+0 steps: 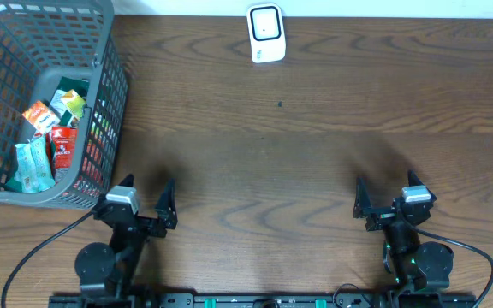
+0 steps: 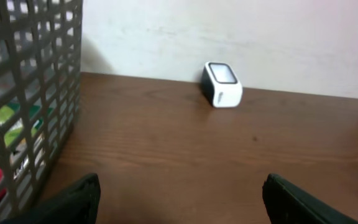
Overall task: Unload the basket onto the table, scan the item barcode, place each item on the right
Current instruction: 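Reach the left gripper into the basket and grasp the yellow-green POKKA carton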
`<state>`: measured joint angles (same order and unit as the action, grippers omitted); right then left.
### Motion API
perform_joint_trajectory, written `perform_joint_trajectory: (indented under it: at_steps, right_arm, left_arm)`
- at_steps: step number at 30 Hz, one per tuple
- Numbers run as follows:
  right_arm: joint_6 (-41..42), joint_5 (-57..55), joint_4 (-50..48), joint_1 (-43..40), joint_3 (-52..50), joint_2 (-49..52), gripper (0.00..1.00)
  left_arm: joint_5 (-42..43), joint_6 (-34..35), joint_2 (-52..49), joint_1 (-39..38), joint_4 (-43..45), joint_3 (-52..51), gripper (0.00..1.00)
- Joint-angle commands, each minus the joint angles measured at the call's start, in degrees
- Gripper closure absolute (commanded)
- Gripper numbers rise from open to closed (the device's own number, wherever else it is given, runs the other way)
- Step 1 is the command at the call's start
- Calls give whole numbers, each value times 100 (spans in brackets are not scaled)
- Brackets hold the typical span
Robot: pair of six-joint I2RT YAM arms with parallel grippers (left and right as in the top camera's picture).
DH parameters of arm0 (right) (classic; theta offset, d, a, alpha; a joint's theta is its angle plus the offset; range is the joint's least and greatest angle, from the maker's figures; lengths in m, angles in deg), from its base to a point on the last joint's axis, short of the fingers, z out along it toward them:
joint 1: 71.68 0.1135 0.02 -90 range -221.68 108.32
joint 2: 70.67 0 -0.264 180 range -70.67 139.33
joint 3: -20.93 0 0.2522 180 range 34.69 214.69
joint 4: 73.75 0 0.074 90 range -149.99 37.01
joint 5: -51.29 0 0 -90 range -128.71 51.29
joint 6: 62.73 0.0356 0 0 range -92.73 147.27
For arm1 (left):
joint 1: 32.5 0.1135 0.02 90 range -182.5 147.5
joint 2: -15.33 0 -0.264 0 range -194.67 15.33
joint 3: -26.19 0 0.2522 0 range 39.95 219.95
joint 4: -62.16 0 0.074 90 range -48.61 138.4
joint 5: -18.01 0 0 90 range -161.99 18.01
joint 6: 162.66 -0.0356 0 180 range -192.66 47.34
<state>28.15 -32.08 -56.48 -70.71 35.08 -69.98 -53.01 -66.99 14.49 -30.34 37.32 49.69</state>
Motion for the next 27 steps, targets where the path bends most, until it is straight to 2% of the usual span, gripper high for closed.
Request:
perform_joint_trajectory:
  at_steps: [1, 5, 9, 12, 14, 17, 21, 25, 27]
  right_arm:
    - [79, -13, 22, -61, -7, -31, 1]
    - [79, -15, 22, -61, -7, -31, 1]
    - [79, -13, 22, -61, -7, -31, 1]
    - [79, -15, 22, -61, -7, -31, 1]
    - [76, -13, 22, -61, -7, -31, 1]
    - [79, -15, 22, -61, -7, -31, 1]
    - [79, -13, 22, -61, -7, -31, 1]
    - [79, -13, 22, -61, -7, -31, 1]
    - [79, -13, 22, -61, -7, -31, 1]
  left_arm:
    - [234, -96, -219, -2, -275, 581, 16]
    - [592, -96, -863, -2, -708, 1287, 16]
    - [1311, -96, -2044, -2, -1403, 2461, 15]
    - [1405, -144, -3104, -2, -2299, 3812, 15]
    - [1399, -485, -3930, -2, -3130, 4953, 16]
    - [1106, -905, -5093, -2, -4398, 6564, 15]
    - [92, -1613, -6710, 13, -6000, 8734, 15]
    - [22, -1635, -8124, 122, -7036, 10553, 15]
    - [24, -1635, -8537, 149, -7125, 11044, 15]
